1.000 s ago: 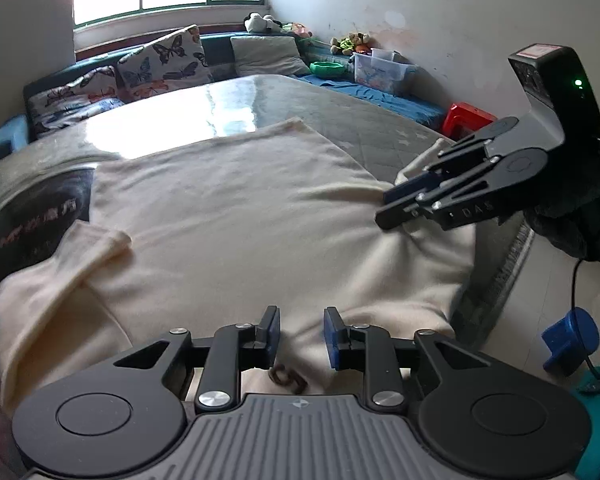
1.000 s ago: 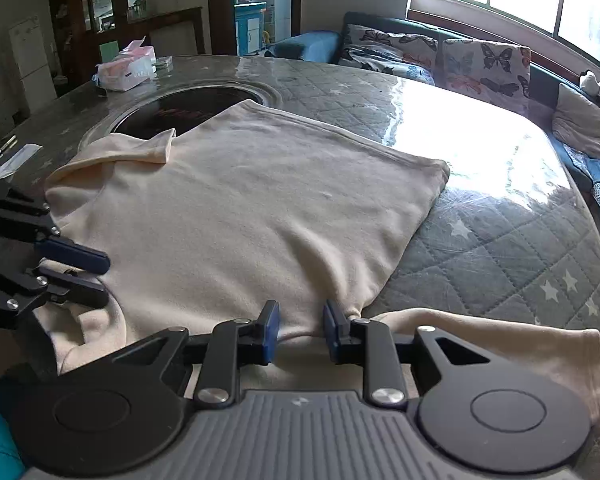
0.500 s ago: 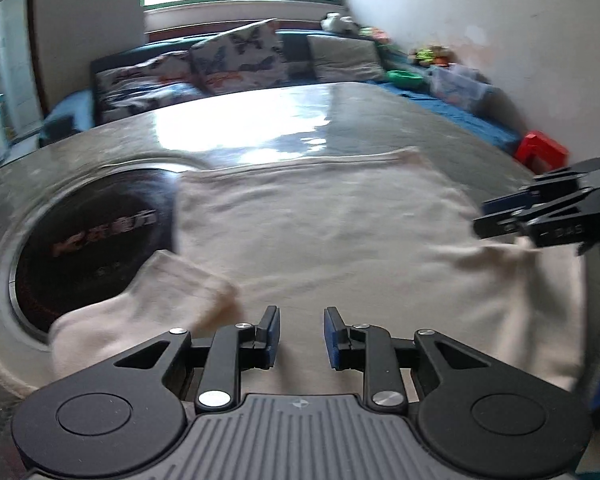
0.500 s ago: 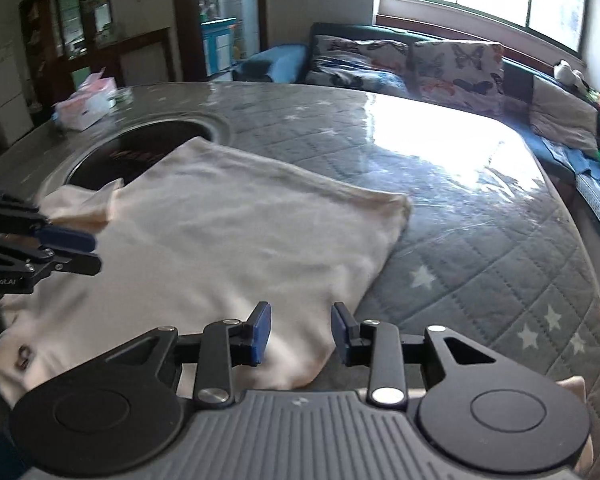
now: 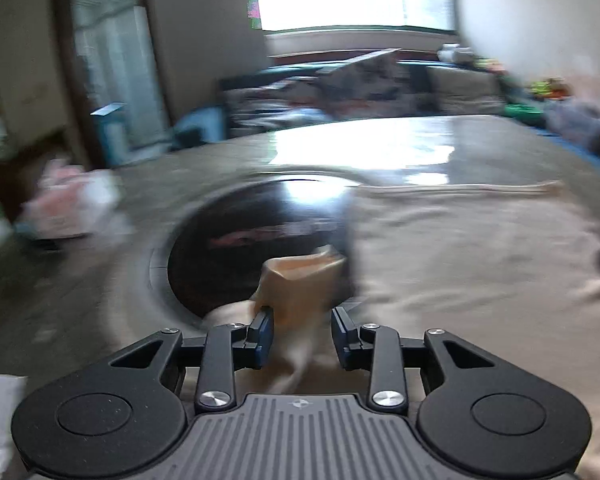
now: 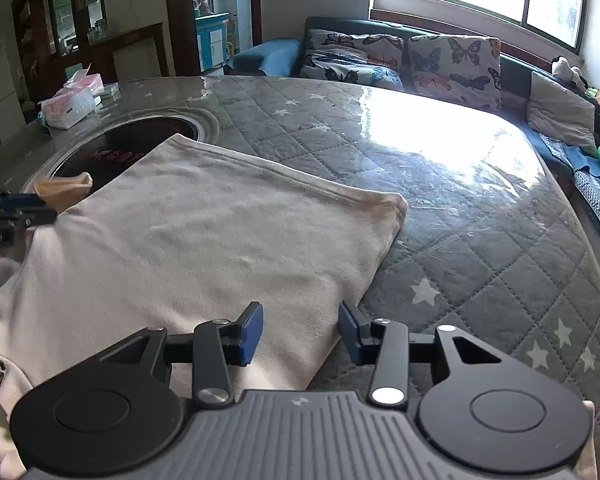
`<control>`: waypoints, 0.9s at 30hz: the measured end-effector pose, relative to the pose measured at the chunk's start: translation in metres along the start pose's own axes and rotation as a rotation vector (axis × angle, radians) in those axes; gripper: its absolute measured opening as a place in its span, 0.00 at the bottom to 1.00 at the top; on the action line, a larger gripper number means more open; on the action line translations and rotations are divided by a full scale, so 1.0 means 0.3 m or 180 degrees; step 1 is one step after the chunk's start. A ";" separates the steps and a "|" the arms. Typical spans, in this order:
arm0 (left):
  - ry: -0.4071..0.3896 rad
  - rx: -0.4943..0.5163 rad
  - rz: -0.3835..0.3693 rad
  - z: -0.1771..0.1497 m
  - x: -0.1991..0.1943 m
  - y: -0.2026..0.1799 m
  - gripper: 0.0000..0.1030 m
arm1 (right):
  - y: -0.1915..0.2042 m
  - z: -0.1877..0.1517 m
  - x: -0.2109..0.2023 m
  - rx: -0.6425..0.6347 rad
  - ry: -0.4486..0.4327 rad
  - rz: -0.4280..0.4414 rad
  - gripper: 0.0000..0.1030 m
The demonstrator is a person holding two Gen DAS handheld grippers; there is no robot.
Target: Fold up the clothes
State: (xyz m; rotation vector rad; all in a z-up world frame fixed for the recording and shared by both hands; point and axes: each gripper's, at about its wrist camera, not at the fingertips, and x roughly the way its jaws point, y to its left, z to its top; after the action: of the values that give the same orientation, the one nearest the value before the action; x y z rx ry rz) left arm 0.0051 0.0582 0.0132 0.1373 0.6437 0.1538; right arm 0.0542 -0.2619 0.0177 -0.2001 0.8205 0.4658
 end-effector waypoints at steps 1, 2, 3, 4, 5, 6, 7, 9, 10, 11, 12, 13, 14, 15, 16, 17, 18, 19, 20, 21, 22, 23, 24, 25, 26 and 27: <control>-0.0022 -0.0030 0.0128 -0.006 -0.002 0.018 0.34 | 0.000 -0.001 0.000 -0.0007 0.0001 -0.0002 0.42; -0.0016 -0.0099 0.0164 -0.012 -0.005 0.040 0.34 | 0.001 -0.001 0.001 -0.0013 0.0003 -0.0003 0.43; 0.0008 -0.0173 0.0145 -0.015 -0.007 0.059 0.34 | 0.002 -0.001 0.002 -0.0019 0.0004 -0.0006 0.44; 0.0031 -0.0247 0.0126 -0.019 -0.008 0.079 0.36 | 0.003 -0.001 0.003 -0.0025 0.0006 -0.0008 0.46; 0.0044 -0.0300 0.0106 -0.022 -0.012 0.094 0.37 | 0.006 -0.001 0.003 -0.0034 0.0006 -0.0009 0.47; 0.0038 -0.0320 0.0086 -0.024 -0.018 0.100 0.40 | 0.009 -0.002 0.004 -0.0043 0.0007 -0.0011 0.49; 0.0031 -0.0320 0.0058 -0.023 -0.022 0.099 0.44 | 0.012 -0.002 0.005 -0.0052 0.0007 -0.0012 0.52; 0.0044 -0.0298 -0.0049 -0.016 -0.020 0.091 0.47 | 0.018 -0.003 0.006 -0.0071 0.0007 -0.0015 0.53; 0.0062 -0.0294 -0.0089 -0.010 -0.014 0.088 0.53 | 0.022 -0.001 0.006 -0.0076 0.0007 -0.0021 0.53; 0.0086 -0.0300 -0.0118 -0.003 -0.006 0.085 0.55 | 0.023 -0.001 0.006 -0.0075 0.0008 -0.0022 0.53; 0.0110 -0.0327 -0.0132 0.003 0.005 0.085 0.55 | 0.023 0.000 0.006 -0.0072 0.0009 -0.0022 0.54; 0.0130 -0.0376 -0.0147 0.006 0.015 0.090 0.55 | 0.023 0.000 0.005 -0.0066 0.0009 -0.0021 0.54; 0.0152 -0.0435 -0.0171 0.010 0.025 0.097 0.55 | 0.023 0.000 0.004 -0.0059 0.0009 -0.0020 0.54; 0.0174 -0.0498 -0.0201 0.016 0.035 0.105 0.56 | 0.021 0.001 0.002 -0.0055 0.0008 -0.0021 0.54; 0.0197 -0.0566 -0.0238 0.022 0.044 0.113 0.56 | 0.018 0.001 0.000 -0.0053 0.0006 -0.0029 0.55; 0.0223 -0.0633 -0.0267 0.028 0.054 0.121 0.56 | 0.017 0.001 -0.002 -0.0051 0.0005 -0.0037 0.55; 0.0247 -0.0696 -0.0284 0.033 0.062 0.130 0.56 | 0.013 0.002 -0.003 -0.0040 0.0003 -0.0046 0.55; 0.0266 -0.0758 -0.0297 0.036 0.069 0.138 0.56 | 0.008 0.003 -0.004 -0.0028 0.0002 -0.0055 0.55; 0.0280 -0.0822 -0.0314 0.038 0.075 0.146 0.56 | 0.004 0.004 -0.005 -0.0015 -0.0001 -0.0067 0.55; 0.0288 -0.0883 -0.0337 0.039 0.080 0.154 0.55 | 0.001 0.005 -0.005 -0.0001 -0.0005 -0.0081 0.55; 0.0294 -0.0939 -0.0361 0.040 0.085 0.161 0.55 | -0.003 0.006 -0.005 0.0010 -0.0008 -0.0089 0.55; 0.0301 -0.0988 -0.0386 0.041 0.088 0.167 0.55 | -0.004 0.006 -0.005 0.0015 -0.0009 -0.0093 0.55; 0.0307 -0.1031 -0.0414 0.042 0.088 0.174 0.55 | -0.005 0.006 -0.004 0.0018 -0.0011 -0.0096 0.55; 0.0312 -0.1078 -0.0444 0.045 0.088 0.181 0.55 | -0.006 0.007 -0.006 0.0019 -0.0018 -0.0098 0.55; 0.0307 -0.1118 -0.0465 0.047 0.086 0.187 0.55 | -0.006 0.007 -0.008 0.0019 -0.0026 -0.0099 0.55; 0.0293 -0.1154 -0.0478 0.049 0.083 0.194 0.55 | -0.006 0.007 -0.010 0.0020 -0.0035 -0.0100 0.55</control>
State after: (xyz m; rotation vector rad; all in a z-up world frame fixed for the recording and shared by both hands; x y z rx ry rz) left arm 0.0278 0.1185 0.0205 -0.2681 0.7049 0.1300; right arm 0.0548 -0.2638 0.0213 -0.2042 0.8070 0.4342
